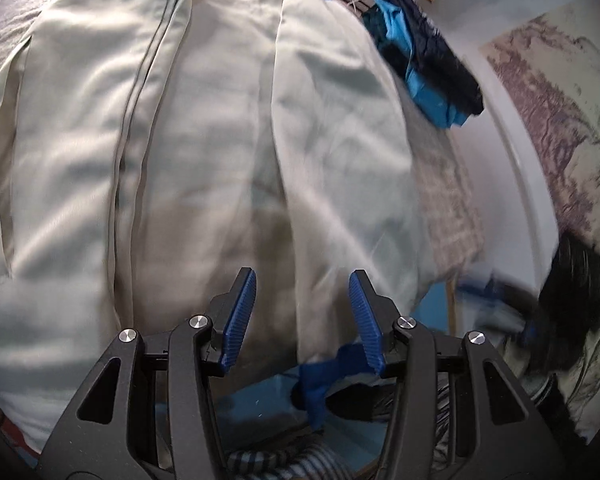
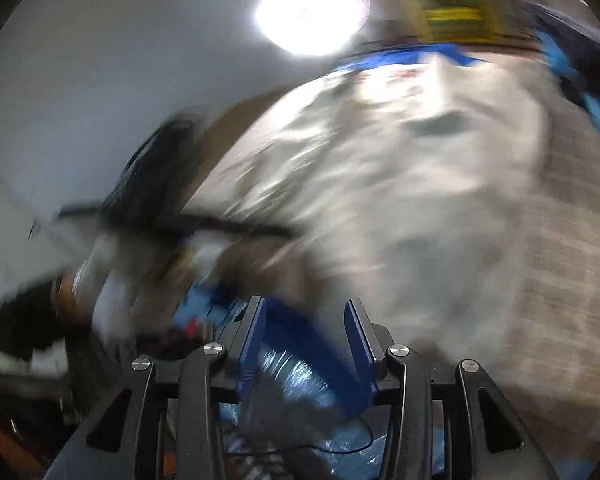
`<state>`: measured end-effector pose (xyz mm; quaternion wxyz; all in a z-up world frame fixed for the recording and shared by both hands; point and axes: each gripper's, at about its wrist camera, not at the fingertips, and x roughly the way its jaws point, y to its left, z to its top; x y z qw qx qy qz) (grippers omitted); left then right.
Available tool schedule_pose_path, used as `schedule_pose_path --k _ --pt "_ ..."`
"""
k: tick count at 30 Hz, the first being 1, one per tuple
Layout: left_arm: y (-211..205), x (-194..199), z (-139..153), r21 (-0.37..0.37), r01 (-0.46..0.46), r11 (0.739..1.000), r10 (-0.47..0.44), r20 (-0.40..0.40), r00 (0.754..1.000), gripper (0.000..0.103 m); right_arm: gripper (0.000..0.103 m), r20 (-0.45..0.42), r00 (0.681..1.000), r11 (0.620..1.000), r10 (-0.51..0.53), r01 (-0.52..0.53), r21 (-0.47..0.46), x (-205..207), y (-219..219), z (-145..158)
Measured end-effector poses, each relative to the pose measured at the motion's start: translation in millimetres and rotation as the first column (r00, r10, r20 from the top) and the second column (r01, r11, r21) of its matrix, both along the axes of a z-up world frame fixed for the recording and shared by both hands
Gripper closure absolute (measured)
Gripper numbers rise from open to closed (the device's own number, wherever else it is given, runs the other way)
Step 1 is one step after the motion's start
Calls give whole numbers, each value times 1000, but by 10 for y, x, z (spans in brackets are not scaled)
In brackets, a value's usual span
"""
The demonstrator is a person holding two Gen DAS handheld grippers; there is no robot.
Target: Fold large clothes
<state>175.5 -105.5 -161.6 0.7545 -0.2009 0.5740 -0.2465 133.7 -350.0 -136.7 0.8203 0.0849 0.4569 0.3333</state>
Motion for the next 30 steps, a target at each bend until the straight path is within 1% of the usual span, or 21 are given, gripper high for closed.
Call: schedule_pose_path --k 1,2,4,5,7,9,10,12,13,14,15,16,18,19,22,23,24,26,28,30 --pt "-4 -30 -25 -6 5 1000 -5 -9 1000 54 59 -28 997 997 -72 73 17 140 -179 -31" --pt "-19 -73 -52 -17 9 1000 -9 -18 1000 54 58 -52 991 992 -120 121 23 244 -296 -63" --pt "-48 -138 -91 -24 18 1000 -19 -24 1000 54 58 -107 971 975 -214 219 34 472 -524 -165" --pt "-72 -177 -112 -31 24 999 -25 -26 999 54 58 -142 958 965 -251 259 43 621 -625 -225" --pt "-122 -219 -134 -38 38 999 -39 -25 999 54 58 -184 942 954 -280 294 52 813 -732 -311" --pt "-159 -255 -121 -31 47 998 -47 -8 999 55 58 -194 935 950 -298 311 38 988 -768 -369" --pt "-170 -266 -125 -36 51 998 -51 -9 999 59 59 -197 933 949 -302 314 35 1064 -768 -391" --pt "-191 -272 -157 -59 53 997 -55 -30 998 74 61 -206 928 946 -311 323 30 1219 -738 -446" --pt "-196 -281 -178 -63 49 997 -51 -34 998 78 66 -210 926 945 -314 327 29 1274 -726 -464" --pt "-202 -286 -200 -61 46 997 -49 -35 998 87 74 -217 923 943 -317 331 32 1355 -707 -492" --pt "-202 -289 -212 -65 45 997 -47 -36 998 88 80 -221 922 942 -318 333 37 1407 -684 -504" --pt "-201 -294 -221 -76 42 996 -45 -38 998 88 92 -220 922 942 -318 334 41 1447 -667 -510" --pt "-180 -325 -229 -104 40 994 -45 -43 998 93 97 -206 927 944 -315 327 30 1499 -610 -502" --pt "-182 -342 -229 -113 39 993 -44 -44 998 93 99 -195 929 946 -315 324 17 1511 -613 -482" --pt "-212 -409 -251 -167 29 985 -41 -70 997 95 101 -155 936 949 -315 315 -29 1490 -592 -398" --pt "-238 -447 -269 -209 18 978 -38 -91 995 95 101 -149 935 947 -322 320 -34 1507 -622 -354" --pt "-270 -449 -278 -230 17 973 -41 -98 994 95 101 -148 933 944 -328 327 -34 1467 -672 -323" --pt "-368 -492 -273 -251 33 967 -56 -85 995 95 102 -144 927 938 -345 344 -33 1468 -793 -243" --pt "-440 -502 -288 -244 43 969 -62 -73 995 95 102 -129 922 931 -364 361 -50 1463 -910 -184" --pt "-467 -516 -335 -189 52 981 -63 -54 997 95 102 -141 920 931 -366 364 -42 1505 -946 -184"
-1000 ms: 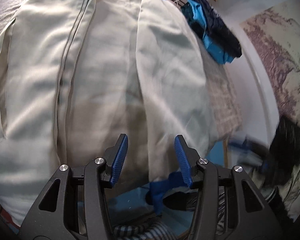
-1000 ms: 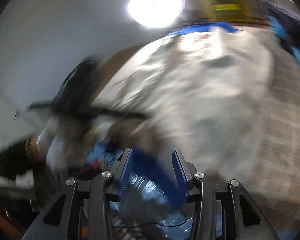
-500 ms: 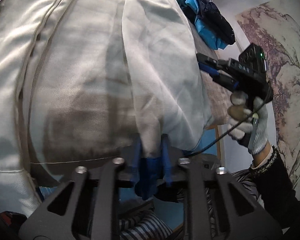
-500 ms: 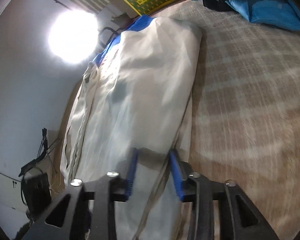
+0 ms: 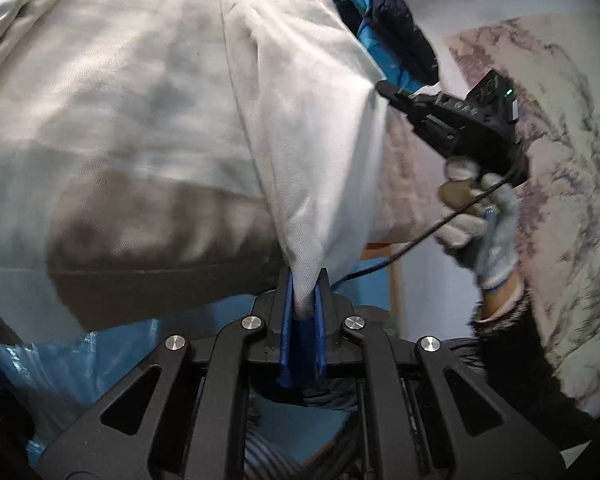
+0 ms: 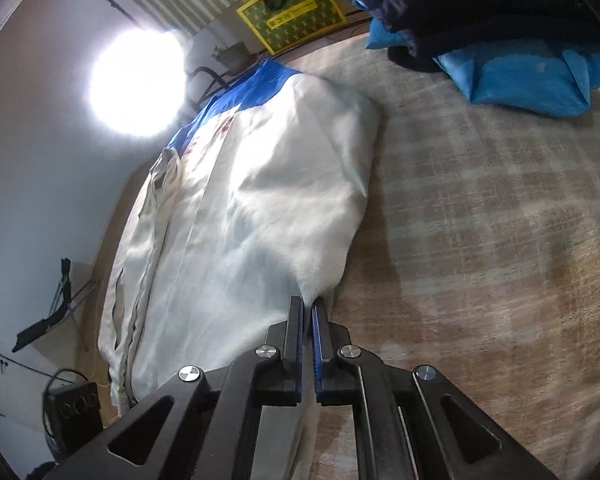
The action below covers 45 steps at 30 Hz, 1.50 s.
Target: Fold large clothes
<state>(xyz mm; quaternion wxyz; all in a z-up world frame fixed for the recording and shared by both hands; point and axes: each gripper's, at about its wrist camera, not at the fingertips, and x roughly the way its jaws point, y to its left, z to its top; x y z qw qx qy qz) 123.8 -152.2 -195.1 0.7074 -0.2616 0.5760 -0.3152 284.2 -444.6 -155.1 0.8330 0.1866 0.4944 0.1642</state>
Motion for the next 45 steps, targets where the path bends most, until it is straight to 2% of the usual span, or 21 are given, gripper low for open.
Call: schedule_pose_path --k 2,3,5,7,10,14,17,19,22,25,26,28,31,33,35,41,45 --pt "-14 -1 -27 89 -3 996 -1 45 999 95 100 -21 1000 1000 17 -17 -13 -9 28 -81" --pt "9 -7 -51 98 -7 995 3 46 999 95 99 -29 999 999 26 -27 -34 -25 51 -121" --pt "44 -34 -77 107 -12 994 7 50 999 95 82 -31 998 996 51 -53 -67 -89 88 -160" --pt "39 -71 -62 119 -3 993 -5 72 997 95 73 -13 999 997 52 -53 -64 -189 59 -124" --pt "16 -141 -58 107 1 994 -10 83 996 95 71 38 999 999 33 -33 -5 -467 -104 7" --pt "24 -156 -78 52 -24 998 20 75 997 95 70 93 995 997 32 -38 64 -891 -233 164" --pt "-40 -212 -73 131 -16 991 -3 147 989 95 70 141 989 994 40 -54 96 -1255 -240 219" --pt "-60 -237 -56 157 -12 987 -17 179 984 95 70 157 987 990 41 -61 126 -1472 -245 216" --pt "-100 -273 -10 209 -14 978 -33 221 975 95 69 171 984 990 47 -69 120 -1674 -207 197" --pt "-143 -352 43 270 -15 963 -57 259 964 83 59 190 978 994 80 -92 55 -1809 -141 139" --pt "-155 -392 73 304 -20 952 -66 271 960 72 56 182 979 993 95 -105 48 -1845 -120 93" --pt "-124 -482 140 334 -35 942 -70 300 951 69 47 162 980 991 119 -128 49 -1858 -67 -27" --pt "-55 -638 286 349 -67 935 -67 358 931 69 44 119 981 987 150 -155 34 -1837 -3 -221" --pt "-24 -724 370 340 -86 936 -60 397 916 69 38 87 983 986 160 -163 31 -1796 24 -347" --pt "-41 -751 422 344 -87 935 -72 424 903 69 27 51 984 984 169 -171 44 -1718 50 -485" --pt "-226 -605 357 364 -52 930 -116 425 898 69 27 -4 977 977 214 -214 20 -1495 209 -749" --pt "-300 -470 199 389 -48 920 -119 394 912 78 28 -1 966 966 260 -260 16 -1436 334 -835"
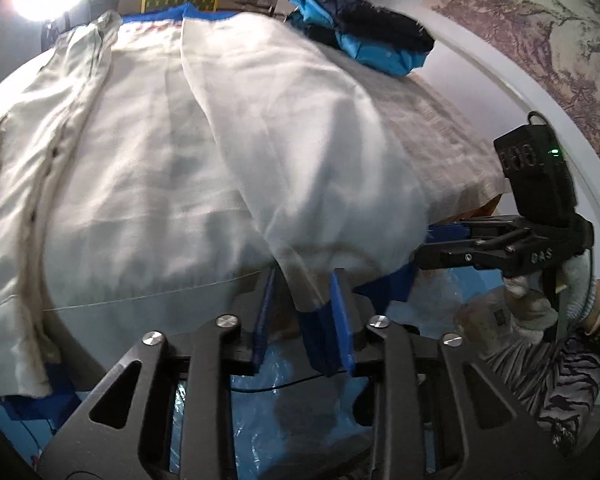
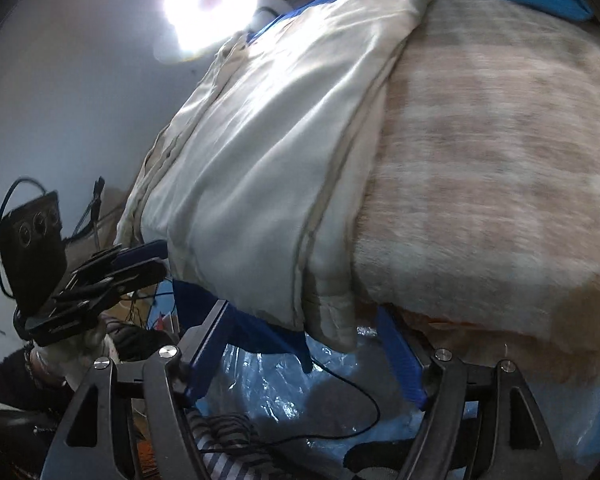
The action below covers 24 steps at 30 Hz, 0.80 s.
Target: Fold large clothes
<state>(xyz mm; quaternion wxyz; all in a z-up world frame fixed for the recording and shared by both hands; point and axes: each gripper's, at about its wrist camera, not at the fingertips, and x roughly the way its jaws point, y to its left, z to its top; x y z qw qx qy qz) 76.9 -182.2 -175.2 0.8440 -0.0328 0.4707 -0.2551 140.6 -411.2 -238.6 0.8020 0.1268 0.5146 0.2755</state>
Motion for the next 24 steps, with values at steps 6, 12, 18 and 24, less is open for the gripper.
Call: schedule_pose_path --k 6,12,18,24 --pt "-95 20 -65 18 19 1000 -19 0 1000 78 82 -49 998 998 40 -37 59 -38 65 2" --pt "3 -99 128 0 22 1000 -22 34 999 78 90 -93 995 985 -29 44 164 -171 -32 282" --pt "-112 -493 497 37 131 991 -136 196 971 55 90 -185 981 941 -60 117 317 -145 -180 303" --pt "-512 -657 444 159 246 956 -281 267 922 43 90 -171 984 928 -53 112 356 -91 -76 435"
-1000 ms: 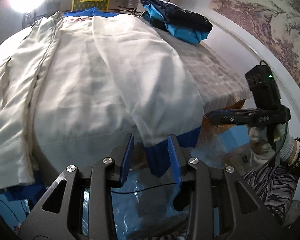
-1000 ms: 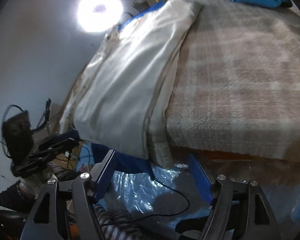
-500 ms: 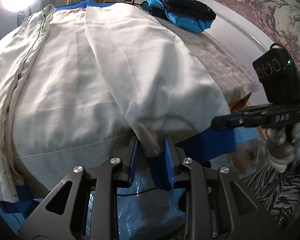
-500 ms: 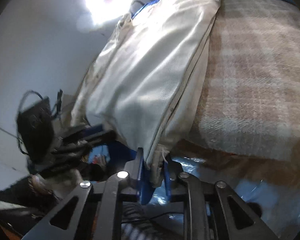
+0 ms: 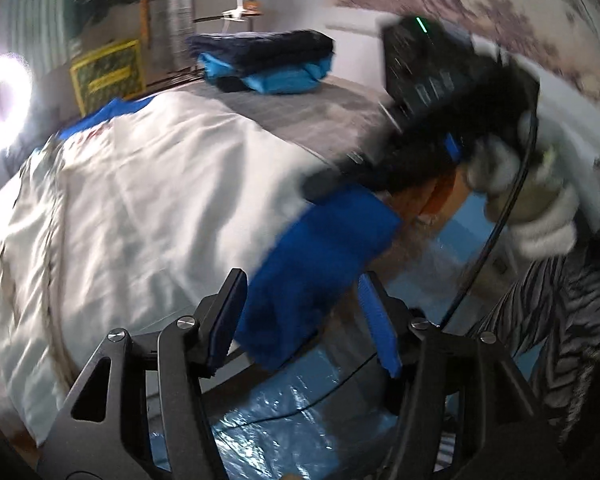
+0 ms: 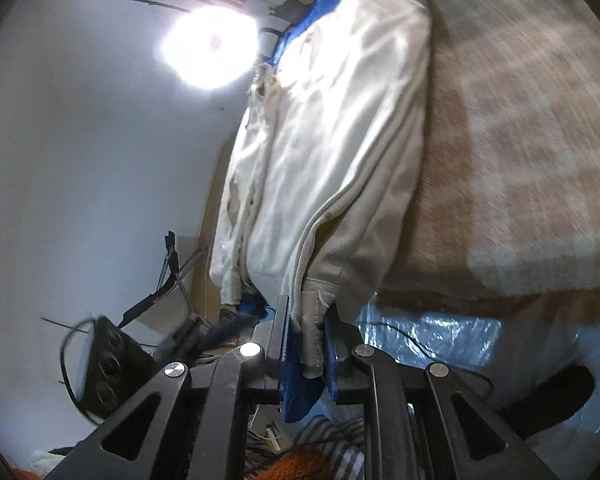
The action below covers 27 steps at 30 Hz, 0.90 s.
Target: Fold large clothes
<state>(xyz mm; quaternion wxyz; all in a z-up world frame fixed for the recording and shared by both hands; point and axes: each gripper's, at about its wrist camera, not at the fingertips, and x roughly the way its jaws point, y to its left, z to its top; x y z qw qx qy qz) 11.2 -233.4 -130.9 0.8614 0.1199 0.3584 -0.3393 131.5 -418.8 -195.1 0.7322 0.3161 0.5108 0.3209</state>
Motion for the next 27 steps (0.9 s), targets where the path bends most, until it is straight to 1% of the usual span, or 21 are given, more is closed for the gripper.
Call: schedule_pose_path --k 5,7,8,9,12,13,14,15,16,17,18,19,20,22,25,27 --pt "-175 69 -98 40 -6 999 3 79 997 44 90 23 1000 999 15 -16 52 16 114 131" --pt "-169 147 -141 42 -32 999 29 82 996 61 90 22 1000 998 19 -21 54 27 129 127" --pt "-144 210 -172 38 -48 998 45 70 997 76 90 17 1000 998 20 -21 54 37 132 105" --pt "-115 260 -186 18 -55 998 54 47 997 83 90 9 1000 998 21 -21 52 40 128 78" --pt "27 375 -186 -82 -80 993 78 -32 996 92 89 5 1000 998 29 -29 55 73 115 35" --pt "77 405 -176 -106 -96 990 91 -52 995 93 81 15 999 998 37 -38 47 87 111 41" --pt "131 436 -159 -127 -115 985 108 -64 992 94 69 27 999 998 46 -47 34 104 97 60" --pt "172 460 -147 -139 -129 982 120 -71 990 94 62 36 998 999 49 -50 20 132 75 77" --pt "203 476 -136 -145 -140 979 131 -72 989 95 49 53 998 999 45 -45 3 149 20 107" --pt "244 497 -125 -148 -159 976 150 -72 986 95 42 75 997 1000 20 -19 -24 186 -62 141" --pt "278 496 -116 -156 -169 973 159 -76 984 95 40 86 996 999 -7 11 -48 224 -131 154" --pt "317 502 -106 -170 -179 969 166 -87 982 95 36 86 995 996 -46 52 -66 286 -227 152" --pt "363 501 -98 -189 -194 963 176 -104 979 96 34 73 993 993 -95 99 -63 370 -339 121" --pt "400 513 -83 -206 -208 956 186 -120 975 96 34 30 983 983 -179 180 -34 563 -520 23" --pt "416 496 -70 -223 -212 951 185 -136 973 96 34 -18 972 972 -232 232 -19 838 -607 -108" --pt "409 463 -57 -230 -209 950 181 -137 974 96 34 -31 964 964 -266 265 -26 1041 -608 -149"
